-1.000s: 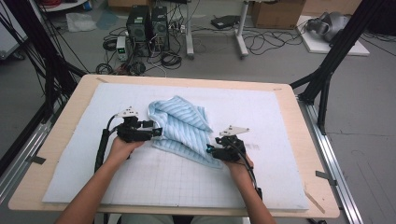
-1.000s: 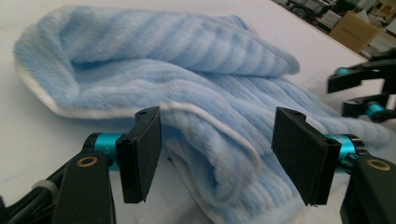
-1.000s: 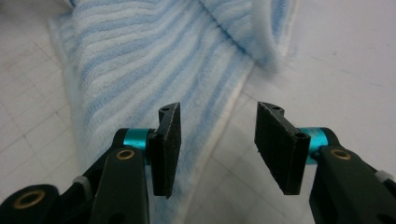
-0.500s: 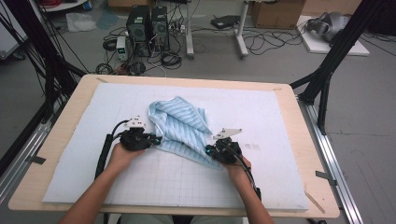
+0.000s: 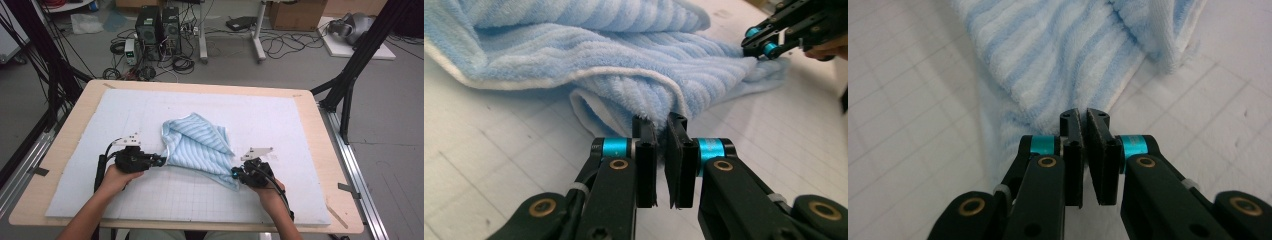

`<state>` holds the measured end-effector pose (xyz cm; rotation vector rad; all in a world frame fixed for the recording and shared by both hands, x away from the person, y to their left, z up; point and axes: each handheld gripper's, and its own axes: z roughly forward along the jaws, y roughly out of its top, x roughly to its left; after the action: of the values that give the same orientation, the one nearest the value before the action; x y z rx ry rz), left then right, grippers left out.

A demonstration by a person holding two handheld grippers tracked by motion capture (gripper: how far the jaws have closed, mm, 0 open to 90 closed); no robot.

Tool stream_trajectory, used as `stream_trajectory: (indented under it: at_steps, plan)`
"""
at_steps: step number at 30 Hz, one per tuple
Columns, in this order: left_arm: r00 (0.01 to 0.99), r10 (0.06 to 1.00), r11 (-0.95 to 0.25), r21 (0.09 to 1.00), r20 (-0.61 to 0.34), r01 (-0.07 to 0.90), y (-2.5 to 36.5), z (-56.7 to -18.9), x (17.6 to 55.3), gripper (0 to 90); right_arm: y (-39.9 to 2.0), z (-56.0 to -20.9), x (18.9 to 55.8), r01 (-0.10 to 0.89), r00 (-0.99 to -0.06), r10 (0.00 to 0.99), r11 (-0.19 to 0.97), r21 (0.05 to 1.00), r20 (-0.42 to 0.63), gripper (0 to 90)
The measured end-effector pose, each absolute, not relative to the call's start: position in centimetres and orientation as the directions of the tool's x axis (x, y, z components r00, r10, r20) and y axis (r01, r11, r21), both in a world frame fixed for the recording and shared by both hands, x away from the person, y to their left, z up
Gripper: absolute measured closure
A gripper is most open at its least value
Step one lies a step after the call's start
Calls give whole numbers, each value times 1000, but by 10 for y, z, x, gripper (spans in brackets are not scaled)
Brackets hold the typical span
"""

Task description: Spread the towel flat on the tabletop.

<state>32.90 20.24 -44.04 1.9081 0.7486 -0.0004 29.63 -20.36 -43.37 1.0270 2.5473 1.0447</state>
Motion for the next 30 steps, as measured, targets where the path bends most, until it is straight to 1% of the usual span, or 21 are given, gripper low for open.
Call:
stream_trajectory:
  at_steps: [2, 3, 4, 5, 6, 7, 9, 12, 15, 16, 17, 18, 20, 21, 22, 23, 24, 26, 30]
  plan:
    - [805, 500, -265, 828, -320, 494, 203, -441, 327, 831, -207, -432, 290, 528, -738, 671, 501, 686, 79, 836]
    - [793, 521, -248, 833, -316, 495, 203, -441, 327, 790, -208, -431, 289, 526, -735, 673, 492, 693, 81, 792]
    - [772, 550, -224, 835, -318, 503, 203, -440, 329, 658, -209, -431, 289, 520, -732, 677, 481, 706, 77, 744]
    - [754, 569, -194, 837, -329, 511, 202, -440, 330, 544, -211, -431, 290, 519, -726, 682, 460, 721, 88, 688]
    - [748, 582, -179, 847, -319, 501, 203, -439, 332, 485, -212, -430, 292, 523, -717, 688, 425, 739, 111, 646]
    - [744, 586, -161, 854, -320, 494, 202, -438, 332, 454, -213, -430, 295, 519, -710, 694, 399, 756, 121, 627]
    - [738, 588, -138, 857, -332, 496, 199, -436, 335, 409, -210, -430, 301, 521, -695, 707, 370, 770, 131, 538]
    - [722, 628, -187, 844, -291, 503, 188, -441, 342, 373, -201, -434, 314, 518, -683, 720, 361, 775, 121, 478]
    - [720, 645, -249, 820, -257, 516, 177, -450, 347, 364, -188, -437, 325, 526, -673, 727, 343, 778, 134, 407]
    - [724, 648, -268, 819, -237, 508, 175, -451, 347, 389, -184, -438, 328, 529, -669, 731, 344, 776, 133, 403]
    - [733, 647, -294, 818, -210, 494, 173, -450, 348, 462, -179, -440, 332, 526, -669, 733, 353, 774, 121, 387]
    - [740, 641, -300, 822, -202, 484, 171, -449, 349, 561, -175, -442, 336, 527, -668, 737, 365, 767, 108, 377]
    - [751, 637, -306, 838, -172, 452, 169, -446, 352, 760, -167, -447, 342, 538, -660, 747, 389, 748, 85, 398]
    - [746, 644, -284, 853, -168, 438, 170, -444, 354, 790, -165, -449, 344, 530, -656, 752, 403, 746, 60, 460]
    - [739, 649, -255, 864, -181, 434, 172, -443, 356, 806, -163, -448, 345, 515, -655, 755, 424, 745, 23, 580]
    - [735, 650, -241, 865, -193, 440, 172, -442, 359, 815, -163, -446, 347, 509, -658, 753, 444, 737, 0, 735]
    - [728, 654, -227, 865, -205, 448, 173, -440, 364, 819, -164, -444, 349, 507, -661, 751, 458, 730, -12, 808]
    - [722, 654, -192, 874, -225, 446, 175, -436, 371, 823, -165, -439, 355, 508, -669, 743, 468, 724, -11, 846]
    - [709, 663, -148, 886, -242, 440, 174, -428, 389, 823, -166, -432, 364, 476, -649, 760, 451, 755, -45, 851]
